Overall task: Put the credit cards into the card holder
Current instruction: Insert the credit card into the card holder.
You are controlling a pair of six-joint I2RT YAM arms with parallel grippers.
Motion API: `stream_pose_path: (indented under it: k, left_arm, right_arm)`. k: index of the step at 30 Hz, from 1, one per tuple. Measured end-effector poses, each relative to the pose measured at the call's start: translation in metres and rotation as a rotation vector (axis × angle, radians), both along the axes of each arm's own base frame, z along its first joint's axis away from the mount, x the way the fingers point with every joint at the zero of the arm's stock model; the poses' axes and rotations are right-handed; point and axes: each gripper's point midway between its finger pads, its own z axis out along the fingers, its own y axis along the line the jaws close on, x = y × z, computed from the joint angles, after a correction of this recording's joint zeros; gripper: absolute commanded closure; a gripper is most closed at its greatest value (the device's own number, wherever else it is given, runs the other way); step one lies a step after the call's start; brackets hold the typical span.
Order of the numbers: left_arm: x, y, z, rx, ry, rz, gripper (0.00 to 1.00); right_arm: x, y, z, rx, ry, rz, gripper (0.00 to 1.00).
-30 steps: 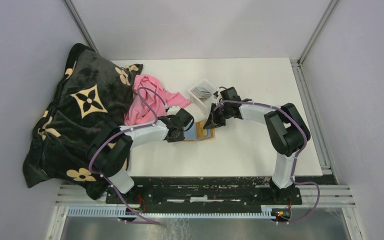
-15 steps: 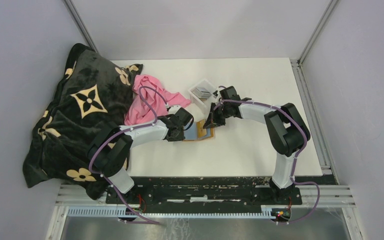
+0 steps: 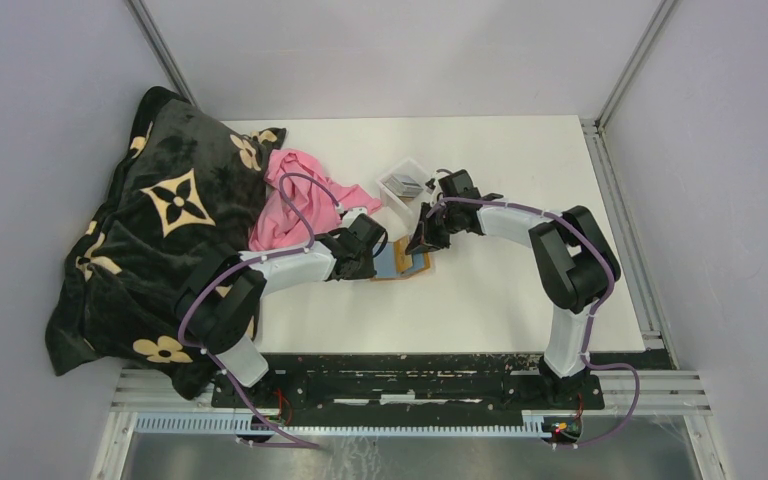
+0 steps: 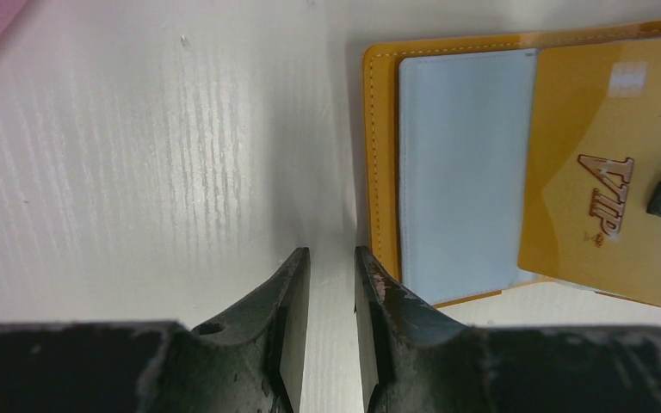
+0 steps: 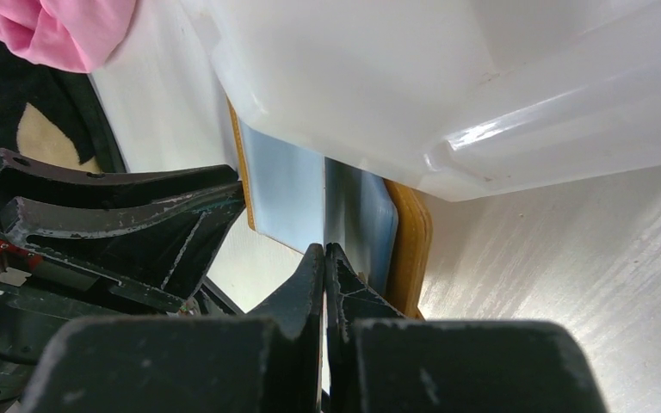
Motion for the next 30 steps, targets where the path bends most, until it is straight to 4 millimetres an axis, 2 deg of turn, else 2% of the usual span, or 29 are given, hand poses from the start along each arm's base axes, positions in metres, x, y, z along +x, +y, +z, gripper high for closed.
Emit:
stream_pose_path:
  k: [19, 30]
  left_arm:
    - [0.0021, -0.0092, 0.0003, -0.045, -0.010, -0.016, 0.68]
    - [0.0026, -0.0097, 0.0000, -0.048, -0.013, -0.016, 0.69]
  right_arm:
    - [-0.0019, 0.0024, -0.0002, 0.000, 0.002, 0.002, 0.99]
    - [-0.0090, -0.0021, -0.0094, -0.016, 0.020, 0.003, 0.99]
